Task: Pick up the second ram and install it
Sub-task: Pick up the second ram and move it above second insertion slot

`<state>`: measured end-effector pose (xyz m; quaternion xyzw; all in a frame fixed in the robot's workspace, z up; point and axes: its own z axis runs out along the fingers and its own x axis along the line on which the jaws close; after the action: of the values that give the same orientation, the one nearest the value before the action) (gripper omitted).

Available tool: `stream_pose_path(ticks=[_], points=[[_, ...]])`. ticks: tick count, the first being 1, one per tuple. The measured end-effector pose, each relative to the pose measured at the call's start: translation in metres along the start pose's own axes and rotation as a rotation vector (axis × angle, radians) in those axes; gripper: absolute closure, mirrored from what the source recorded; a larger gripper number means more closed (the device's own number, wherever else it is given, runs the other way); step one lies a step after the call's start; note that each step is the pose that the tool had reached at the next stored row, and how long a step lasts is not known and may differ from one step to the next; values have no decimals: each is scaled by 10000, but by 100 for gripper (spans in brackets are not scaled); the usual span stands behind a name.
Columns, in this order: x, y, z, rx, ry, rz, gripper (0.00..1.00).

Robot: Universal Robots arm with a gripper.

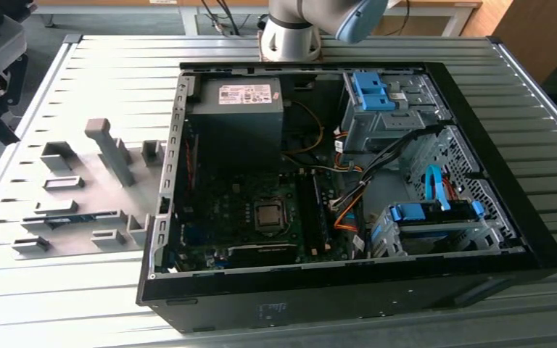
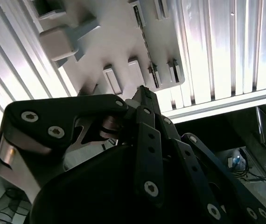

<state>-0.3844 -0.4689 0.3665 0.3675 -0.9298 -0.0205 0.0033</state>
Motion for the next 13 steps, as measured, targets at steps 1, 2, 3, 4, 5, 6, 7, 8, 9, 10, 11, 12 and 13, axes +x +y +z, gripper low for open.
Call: stream_pose_path(ticks=[1, 2, 3, 4, 5, 6, 7, 8, 9, 10, 11, 12, 13], points=[[0, 0, 0, -1, 6, -149, 89], [0, 0, 0, -3, 12, -286, 89], [0, 0, 0, -4, 17, -422, 89], [0, 0, 0, -5, 22, -547, 89], [0, 0, 0, -6, 25, -634, 89], [0, 0, 0, -6, 26, -645, 89], [0, 0, 0, -6, 27, -647, 89], [0, 0, 0, -6, 27, -649, 89], [0, 0, 0, -6, 27, -657, 89], [0, 0, 0, -6, 27, -659, 89], [0, 0, 0, -6, 27, -661, 89], [0, 0, 0, -6, 27, -663, 89], [0, 0, 0, -6, 27, -664, 89]])
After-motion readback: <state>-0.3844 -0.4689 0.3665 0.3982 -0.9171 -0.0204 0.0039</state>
